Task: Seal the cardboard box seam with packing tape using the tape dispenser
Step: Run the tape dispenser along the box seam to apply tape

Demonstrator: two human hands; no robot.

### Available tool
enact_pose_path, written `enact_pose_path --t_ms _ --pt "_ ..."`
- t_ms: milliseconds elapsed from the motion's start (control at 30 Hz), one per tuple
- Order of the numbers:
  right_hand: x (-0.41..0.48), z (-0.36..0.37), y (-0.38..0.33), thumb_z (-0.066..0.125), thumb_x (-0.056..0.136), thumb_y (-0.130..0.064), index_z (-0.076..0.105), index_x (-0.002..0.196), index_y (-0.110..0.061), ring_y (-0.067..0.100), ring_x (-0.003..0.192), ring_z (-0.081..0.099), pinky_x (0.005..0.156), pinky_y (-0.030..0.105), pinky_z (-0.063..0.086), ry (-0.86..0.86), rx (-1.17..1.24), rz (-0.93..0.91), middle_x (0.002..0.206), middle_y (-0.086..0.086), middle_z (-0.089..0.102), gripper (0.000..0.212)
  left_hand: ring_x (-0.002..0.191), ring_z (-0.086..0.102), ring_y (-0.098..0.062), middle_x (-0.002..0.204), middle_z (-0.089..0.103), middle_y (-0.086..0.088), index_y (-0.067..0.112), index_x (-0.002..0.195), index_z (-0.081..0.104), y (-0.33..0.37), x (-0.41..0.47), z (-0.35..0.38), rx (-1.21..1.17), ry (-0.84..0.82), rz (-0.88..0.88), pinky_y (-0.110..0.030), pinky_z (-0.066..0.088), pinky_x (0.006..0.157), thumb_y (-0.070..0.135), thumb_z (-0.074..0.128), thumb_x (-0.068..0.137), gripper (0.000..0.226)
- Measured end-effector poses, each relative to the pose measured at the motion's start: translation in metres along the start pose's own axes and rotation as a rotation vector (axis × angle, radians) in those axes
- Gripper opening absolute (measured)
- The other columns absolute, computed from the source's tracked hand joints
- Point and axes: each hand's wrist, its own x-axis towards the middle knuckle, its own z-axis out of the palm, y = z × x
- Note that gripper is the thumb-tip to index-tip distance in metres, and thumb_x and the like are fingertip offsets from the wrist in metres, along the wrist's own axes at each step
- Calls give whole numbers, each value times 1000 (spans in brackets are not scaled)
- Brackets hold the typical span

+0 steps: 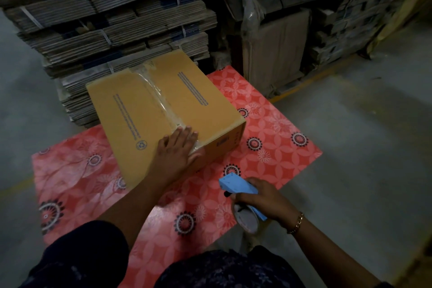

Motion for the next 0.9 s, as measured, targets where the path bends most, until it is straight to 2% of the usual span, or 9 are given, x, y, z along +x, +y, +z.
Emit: enact_pose_path --t_ms 133,267,433,467,533,600,667,767,900 --pt "-1 2 -2 81 79 -46 71 103 -20 18 80 80 81 41 59 -4 3 -8 84 -2 84 37 142 43 -36 157 45 -14 16 151 41 0 3 3 10 -19 14 -55 42 99 57 41 97 68" --pt "-2 4 -2 81 76 -51 72 106 -23 20 82 80 88 50 60 1 20 -12 86 -1 84 42 143 41 -38 158 42 -16 14 151 39 1 3 3 13 -63 30 -57 42 99 50 67 85 80" --pt "-4 7 0 80 72 -56 72 104 -21 23 84 79 88 53 60 21 37 -20 87 1 83 48 139 45 -36 156 46 -14 15 148 44 -1 2 0 2 -54 34 -52 41 95 53 79 70 94" --pt "-4 7 0 80 70 -58 73 103 -24 22 84 79 87 52 60 35 25 -19 88 1 83 48 139 46 -34 155 47 -13 15 147 46 0 2 0 -10 -35 24 -51 38 95 60 77 70 94" --pt "-3 8 2 80 67 -61 73 101 -29 19 85 78 87 51 60 52 6 -15 92 0 82 47 134 51 -32 149 54 -11 17 139 54 7 5 1 -27 56 -29 -49 35 92 71 60 82 80" --pt "-2 9 3 81 67 -62 73 102 -32 19 86 78 88 51 60 41 11 -9 93 0 82 47 122 56 -32 136 62 -10 16 124 60 17 12 -1 -5 131 -81 -48 38 85 69 46 93 63" --pt "0 8 5 81 68 -61 72 105 -33 21 89 78 89 52 60 38 15 -4 96 0 81 48 116 58 -33 129 63 -9 15 117 59 24 15 -2 47 162 -89 -47 39 80 66 42 97 58" --pt "0 8 7 82 68 -61 72 107 -33 22 90 77 90 53 59 42 22 -2 98 1 81 50 116 57 -34 131 61 -11 13 117 57 25 15 0 100 144 -73 -48 38 78 65 40 98 57" --pt "1 7 6 79 69 -57 71 103 -35 22 92 76 90 51 58 43 1 -6 101 0 79 42 119 52 -36 133 55 -14 12 121 51 25 16 -2 152 61 -45 -50 38 78 66 34 99 61"
